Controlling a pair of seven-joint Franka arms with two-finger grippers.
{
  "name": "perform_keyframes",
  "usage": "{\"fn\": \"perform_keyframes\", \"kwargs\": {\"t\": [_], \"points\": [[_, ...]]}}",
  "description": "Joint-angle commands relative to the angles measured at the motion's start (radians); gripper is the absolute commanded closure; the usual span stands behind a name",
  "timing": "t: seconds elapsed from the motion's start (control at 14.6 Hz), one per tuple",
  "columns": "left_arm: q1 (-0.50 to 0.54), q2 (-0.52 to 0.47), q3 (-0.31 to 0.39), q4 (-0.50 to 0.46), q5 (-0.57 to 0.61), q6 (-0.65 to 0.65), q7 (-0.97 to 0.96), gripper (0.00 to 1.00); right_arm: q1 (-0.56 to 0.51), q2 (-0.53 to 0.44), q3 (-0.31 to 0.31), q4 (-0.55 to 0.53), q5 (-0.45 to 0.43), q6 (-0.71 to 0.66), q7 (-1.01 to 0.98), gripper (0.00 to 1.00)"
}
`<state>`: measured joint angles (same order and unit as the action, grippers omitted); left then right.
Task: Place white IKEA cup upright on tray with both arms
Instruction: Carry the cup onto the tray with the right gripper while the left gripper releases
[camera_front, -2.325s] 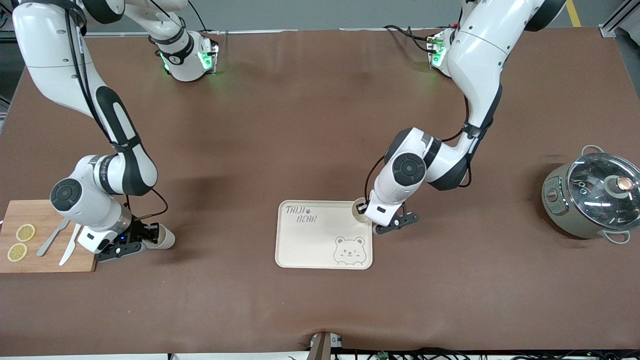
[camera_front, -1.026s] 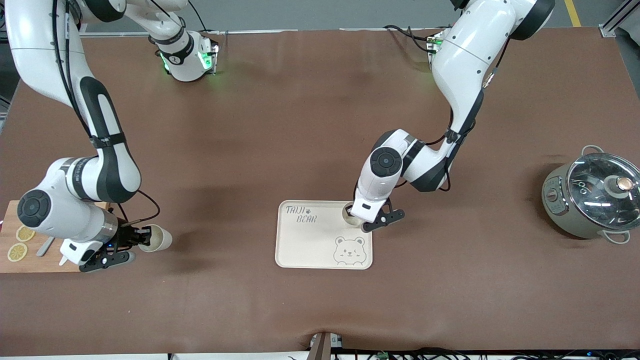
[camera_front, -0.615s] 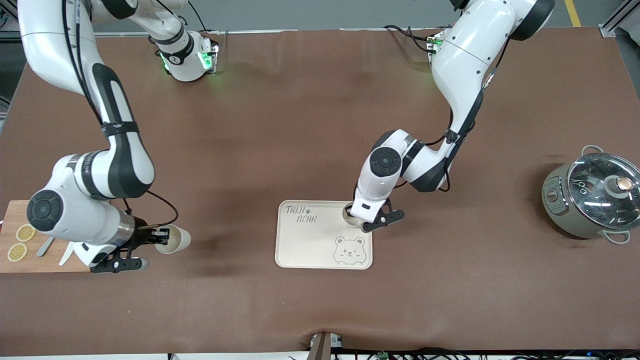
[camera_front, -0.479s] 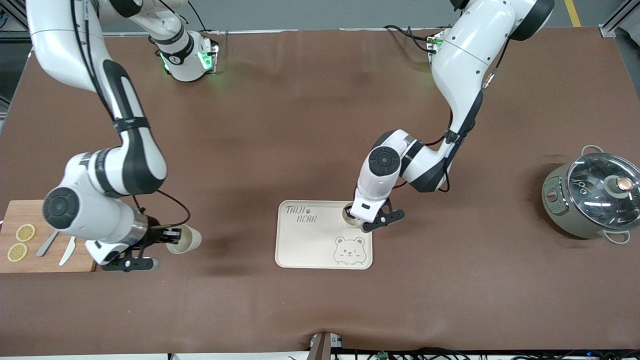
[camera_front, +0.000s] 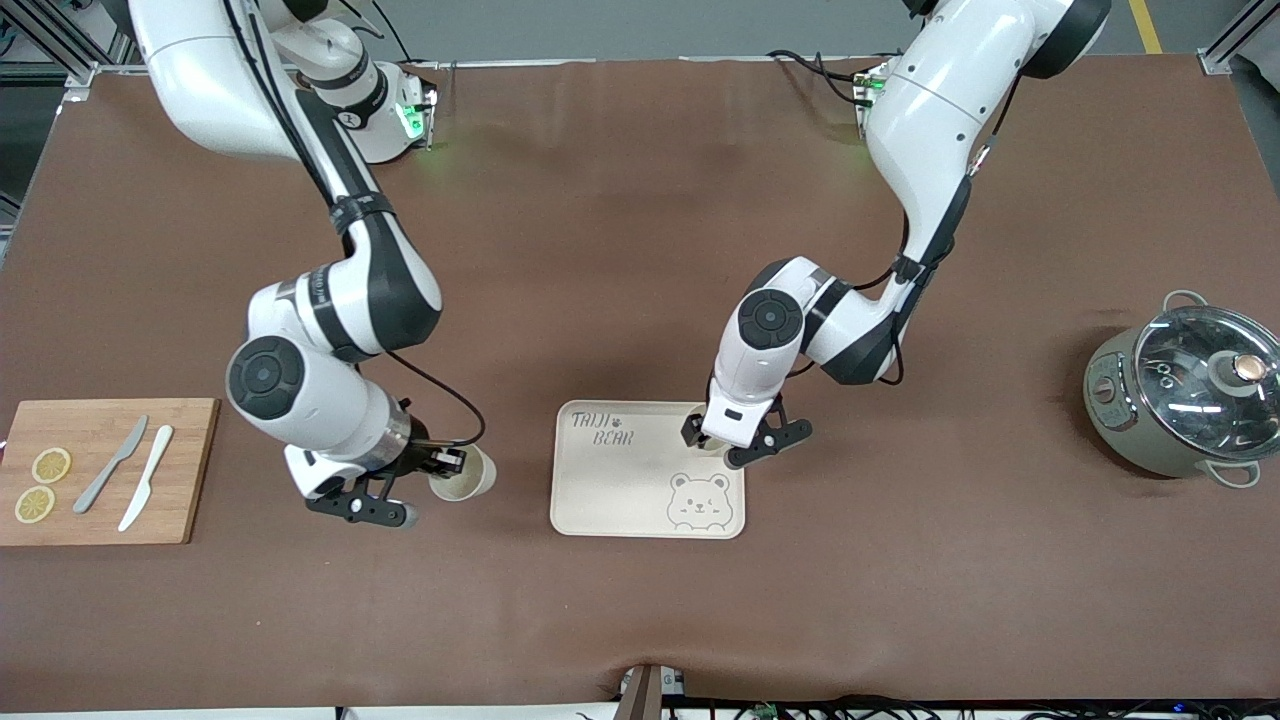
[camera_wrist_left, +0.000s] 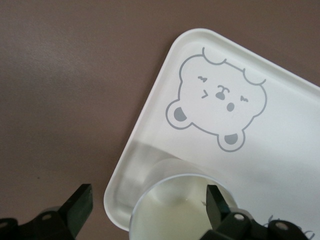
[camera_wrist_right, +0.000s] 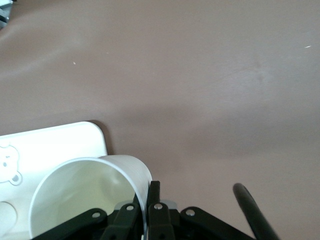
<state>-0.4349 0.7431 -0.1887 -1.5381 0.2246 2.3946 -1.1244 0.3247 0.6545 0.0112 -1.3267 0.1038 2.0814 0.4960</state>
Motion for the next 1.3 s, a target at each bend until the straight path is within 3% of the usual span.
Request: {"fn": "perform_keyframes", "kwargs": {"t": [0.0,0.21,0.55,0.89,1.23], "points": [[-0.005,-0.047,0.000,0.009,0.019,-0.083,-0.032,0.00,0.025,0.060,-0.008,0.046,0.027,0.054,0.068,1.00],[0.007,-0.088,-0.006,0.030,0.009,-0.184,-0.025,0.00,0.074,0.099,-0.008,0.052,0.025,0.123,0.136,1.00],[0.050,-0.140,-0.005,0.032,-0.002,-0.233,0.011,0.00,0.151,0.163,-0.010,0.061,0.024,0.213,0.249,1.00],[0.125,-0.180,-0.005,0.029,-0.004,-0.255,0.178,0.00,0.198,0.209,-0.013,0.061,0.017,0.276,0.298,1.00],[0.197,-0.248,-0.006,0.029,-0.046,-0.356,0.394,0.00,0.229,0.241,-0.016,0.058,0.013,0.311,0.312,1.00]]}}
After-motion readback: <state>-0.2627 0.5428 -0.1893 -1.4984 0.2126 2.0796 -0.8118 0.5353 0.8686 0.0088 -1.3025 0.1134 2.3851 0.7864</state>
